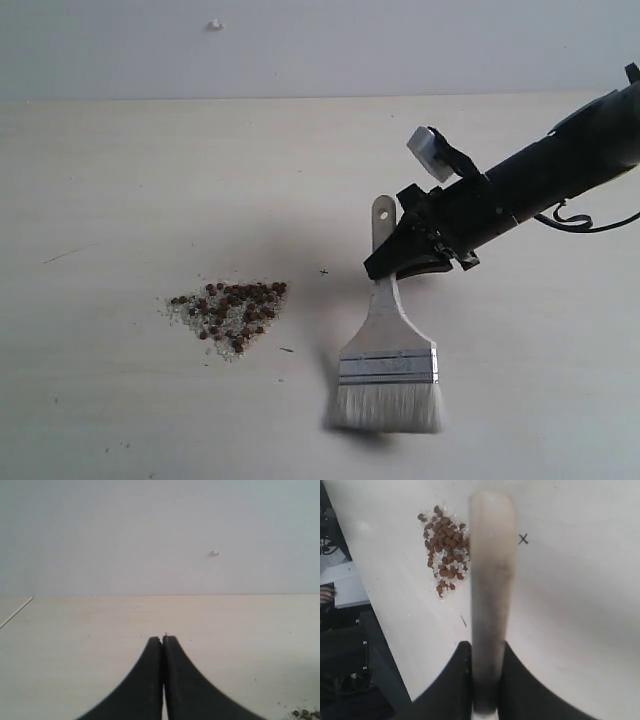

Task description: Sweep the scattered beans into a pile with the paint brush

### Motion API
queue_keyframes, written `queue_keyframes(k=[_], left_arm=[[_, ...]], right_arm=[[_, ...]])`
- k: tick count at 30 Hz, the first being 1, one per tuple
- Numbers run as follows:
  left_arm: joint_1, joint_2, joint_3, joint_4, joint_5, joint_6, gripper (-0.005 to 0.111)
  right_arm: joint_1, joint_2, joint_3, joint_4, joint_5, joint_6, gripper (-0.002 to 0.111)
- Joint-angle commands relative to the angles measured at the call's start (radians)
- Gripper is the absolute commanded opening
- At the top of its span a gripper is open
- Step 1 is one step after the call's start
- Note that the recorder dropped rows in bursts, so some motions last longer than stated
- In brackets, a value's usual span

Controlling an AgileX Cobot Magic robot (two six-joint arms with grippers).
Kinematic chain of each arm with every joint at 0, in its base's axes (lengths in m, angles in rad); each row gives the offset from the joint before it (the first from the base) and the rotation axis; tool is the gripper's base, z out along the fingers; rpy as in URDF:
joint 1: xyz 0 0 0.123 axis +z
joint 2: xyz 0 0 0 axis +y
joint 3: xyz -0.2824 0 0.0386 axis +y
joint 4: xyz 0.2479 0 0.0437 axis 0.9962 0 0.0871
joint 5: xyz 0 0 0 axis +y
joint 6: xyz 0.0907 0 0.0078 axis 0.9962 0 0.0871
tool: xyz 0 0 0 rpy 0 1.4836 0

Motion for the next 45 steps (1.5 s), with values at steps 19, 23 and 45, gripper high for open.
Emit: queue_keyframes(k=[19,23,45], left_arm=[[-0.004,-0.006,0.003,-0.004,-0.001,-0.003,0.0],[-0.004,-0.006,0.003,-0.004,-0.001,-0.003,0.0],[-0.004,-0.006,0.003,-0.004,-0.001,-0.003,0.0]], right_arm=[[-0.009,-0.267,0.004,-0.478,-0.458,0.446,0.008],[-0.009,-0.504,0.137,-0.559,-0.65,0.547,0.0],[-0.012,-1.743,0.519,-0.655,-0.758,0.538,0.0]])
